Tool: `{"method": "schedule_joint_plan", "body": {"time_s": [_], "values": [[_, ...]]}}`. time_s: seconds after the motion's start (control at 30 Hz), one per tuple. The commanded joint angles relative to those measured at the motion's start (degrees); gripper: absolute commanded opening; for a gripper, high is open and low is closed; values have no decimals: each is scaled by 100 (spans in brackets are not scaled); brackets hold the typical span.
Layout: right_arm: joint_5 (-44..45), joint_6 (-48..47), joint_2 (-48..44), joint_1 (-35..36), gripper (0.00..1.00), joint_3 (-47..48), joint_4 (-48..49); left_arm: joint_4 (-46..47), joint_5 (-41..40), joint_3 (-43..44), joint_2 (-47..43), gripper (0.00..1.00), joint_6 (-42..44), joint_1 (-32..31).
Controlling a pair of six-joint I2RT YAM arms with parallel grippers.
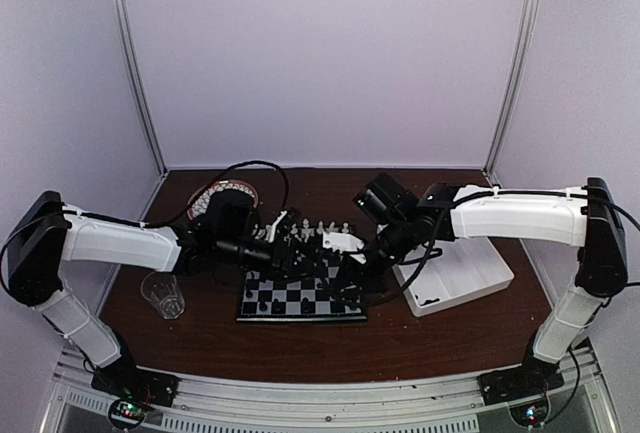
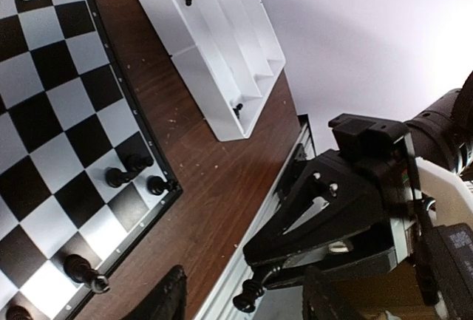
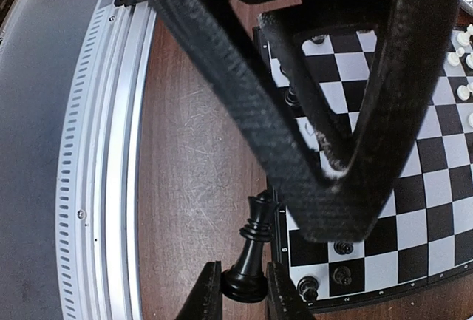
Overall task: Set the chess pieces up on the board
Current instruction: Pass from the right arm to the left
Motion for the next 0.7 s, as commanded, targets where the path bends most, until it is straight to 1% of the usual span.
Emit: {"method": "schedule_joint_plan", "body": {"time_s": [0.0, 0.13, 0.37, 0.47, 0.67], "values": [[-186, 103, -78, -54, 16, 130, 67, 956, 531, -79, 288, 51, -551, 8], [-152, 115, -88, -68, 16, 129, 87, 830, 570, -25, 371, 51, -525, -9], [-57, 168, -46, -122, 16, 82, 194, 930, 858, 37, 551, 41, -657, -44], [-37, 175, -28, -131, 16, 74, 230, 962, 918, 45, 585, 40, -689, -54], [-28, 176, 7, -131, 16, 21, 290, 1051, 1046, 134, 650, 33, -698, -80]]}}
